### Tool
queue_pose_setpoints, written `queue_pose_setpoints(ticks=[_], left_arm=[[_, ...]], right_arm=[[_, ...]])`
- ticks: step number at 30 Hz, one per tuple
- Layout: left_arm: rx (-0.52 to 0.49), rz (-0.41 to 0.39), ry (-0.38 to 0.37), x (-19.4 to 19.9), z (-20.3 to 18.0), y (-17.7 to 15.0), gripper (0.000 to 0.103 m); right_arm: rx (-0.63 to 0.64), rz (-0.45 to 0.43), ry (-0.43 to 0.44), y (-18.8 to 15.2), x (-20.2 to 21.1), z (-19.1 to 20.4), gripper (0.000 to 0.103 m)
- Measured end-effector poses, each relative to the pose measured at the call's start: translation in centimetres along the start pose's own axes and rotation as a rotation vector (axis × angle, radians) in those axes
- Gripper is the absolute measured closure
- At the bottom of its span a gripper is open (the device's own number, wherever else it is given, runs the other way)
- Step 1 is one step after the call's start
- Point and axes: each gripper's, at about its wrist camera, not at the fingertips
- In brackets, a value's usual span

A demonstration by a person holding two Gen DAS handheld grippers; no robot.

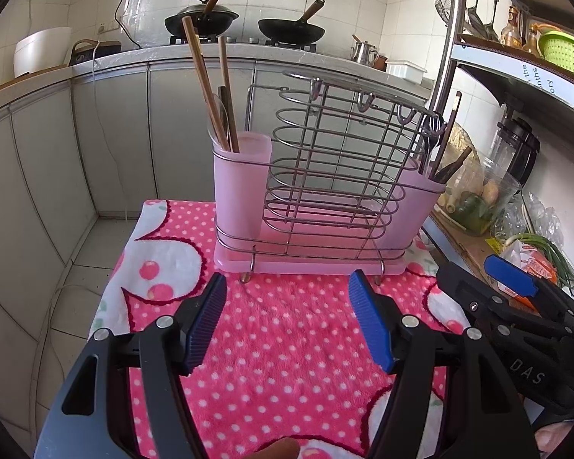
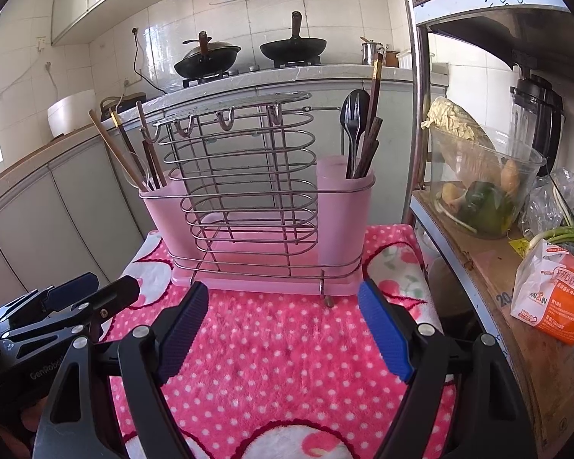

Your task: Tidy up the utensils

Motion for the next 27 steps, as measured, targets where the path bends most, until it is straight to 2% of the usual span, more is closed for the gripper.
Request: queue_pose_setpoints(ticks=[27], left_arm=[[-0.002,-0.002,-0.001,-0.12,0.4,-0.09,0.036]], right_arm=[[0.004,0.005,0.001,-0.19,-0.32,-0.01,0.024]])
Point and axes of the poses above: each gripper's, at about its wrist camera, not at the fingertips, and x roughly against the way its jaws point, z to its left, y to its top
